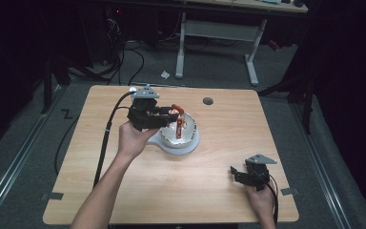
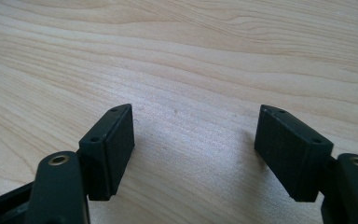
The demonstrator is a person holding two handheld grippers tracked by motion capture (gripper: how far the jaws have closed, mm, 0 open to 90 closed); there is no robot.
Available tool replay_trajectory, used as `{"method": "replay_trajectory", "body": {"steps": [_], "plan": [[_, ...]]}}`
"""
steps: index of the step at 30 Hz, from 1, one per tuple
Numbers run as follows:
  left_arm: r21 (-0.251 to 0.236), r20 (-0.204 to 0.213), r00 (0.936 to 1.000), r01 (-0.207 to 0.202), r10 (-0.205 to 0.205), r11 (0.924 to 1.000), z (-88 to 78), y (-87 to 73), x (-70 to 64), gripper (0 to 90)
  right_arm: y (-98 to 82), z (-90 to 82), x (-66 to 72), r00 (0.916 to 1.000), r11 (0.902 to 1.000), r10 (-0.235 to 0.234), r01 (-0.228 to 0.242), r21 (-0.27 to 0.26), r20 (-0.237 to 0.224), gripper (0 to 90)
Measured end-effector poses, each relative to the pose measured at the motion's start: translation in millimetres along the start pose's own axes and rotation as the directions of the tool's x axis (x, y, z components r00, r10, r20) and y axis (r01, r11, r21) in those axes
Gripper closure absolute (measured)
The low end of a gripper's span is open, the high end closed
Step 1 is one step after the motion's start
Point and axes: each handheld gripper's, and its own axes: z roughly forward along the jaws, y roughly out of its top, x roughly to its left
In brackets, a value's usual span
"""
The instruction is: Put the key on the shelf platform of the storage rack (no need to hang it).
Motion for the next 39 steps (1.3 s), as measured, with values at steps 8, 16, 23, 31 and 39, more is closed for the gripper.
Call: {"method": "replay_trajectory", "body": {"steps": [8,16,23,31,39], "plan": [[-0.008,-0.038,0.9979,-0.053,0.053,0.9986,27.7,-14.7,13.7,61.7,1.4,1.4,-0.4,1.0,1.0,0.009,-0.009,-0.001,0.002,29.7],[0.001,-0.066,0.9961,-0.059,0.059,0.9983,42.4,-28.7,25.7,61.7,1.4,1.3,-0.3,0.9999,0.9999,0.012,-0.012,-0.001,0.006,29.3],[-0.015,-0.055,0.9984,-0.014,0.013,0.9998,51.1,-33.2,37.9,61.6,1.0,0.8,-0.2,0.9999,0.9999,0.011,-0.011,0.002,0.008,29.0],[-0.008,-0.079,0.9964,-0.032,0.031,0.9995,59.9,-39.9,50.4,61.6,0.9,0.7,0.0,0.9999,0.9999,0.012,-0.012,0.002,0.007,29.0],[-0.004,-0.097,0.9936,-0.058,0.058,0.9983,65.2,-40.7,56.1,61.5,0.9,0.7,0.0,0.9999,0.9999,0.012,-0.012,0.002,0.007,29.0]]}}
